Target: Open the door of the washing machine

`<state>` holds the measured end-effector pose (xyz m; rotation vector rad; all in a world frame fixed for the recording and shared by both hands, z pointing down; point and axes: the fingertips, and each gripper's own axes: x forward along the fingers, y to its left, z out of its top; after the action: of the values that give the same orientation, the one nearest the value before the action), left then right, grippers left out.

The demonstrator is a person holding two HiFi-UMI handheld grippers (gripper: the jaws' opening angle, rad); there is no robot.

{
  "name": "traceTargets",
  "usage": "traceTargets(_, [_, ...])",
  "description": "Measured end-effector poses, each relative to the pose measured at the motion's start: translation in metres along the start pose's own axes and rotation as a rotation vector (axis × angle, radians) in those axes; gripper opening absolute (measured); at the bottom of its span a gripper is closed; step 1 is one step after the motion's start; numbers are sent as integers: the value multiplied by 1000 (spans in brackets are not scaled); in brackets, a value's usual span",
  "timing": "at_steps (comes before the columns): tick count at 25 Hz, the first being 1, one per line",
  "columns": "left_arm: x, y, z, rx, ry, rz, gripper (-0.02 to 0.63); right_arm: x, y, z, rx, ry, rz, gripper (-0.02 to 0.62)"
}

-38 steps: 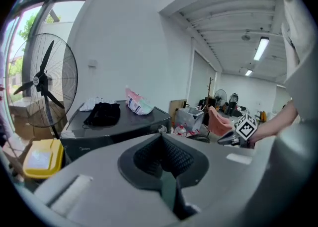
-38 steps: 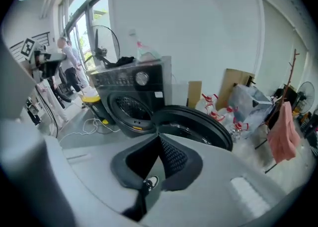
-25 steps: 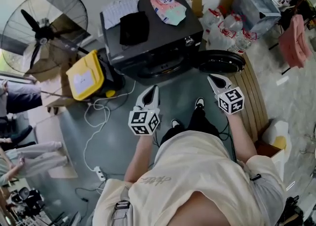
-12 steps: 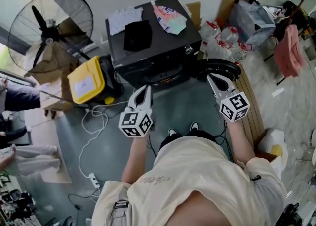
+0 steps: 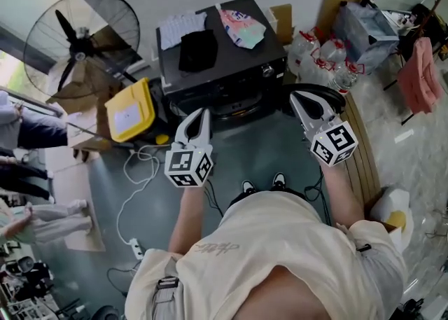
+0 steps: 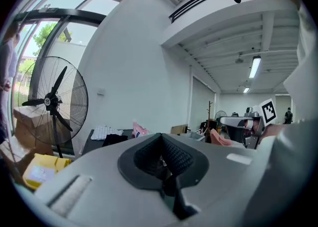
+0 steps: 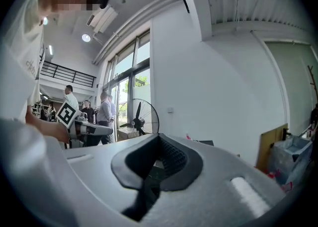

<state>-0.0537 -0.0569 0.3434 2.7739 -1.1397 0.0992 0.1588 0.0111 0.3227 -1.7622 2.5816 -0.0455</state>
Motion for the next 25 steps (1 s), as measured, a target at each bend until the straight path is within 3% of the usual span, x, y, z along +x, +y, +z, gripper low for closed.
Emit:
traceTargets(4, [-2, -3, 6, 29, -9, 19, 17, -6, -2, -2, -28, 16, -9, 2])
traceTargets(18, [1, -5, -3, -10, -8, 68, 17, 4, 2, -3, -109, 45, 41, 2])
traceTargets(25, [-3, -6, -10, -14, -8, 78, 17, 1, 1, -15, -82, 69, 40, 2])
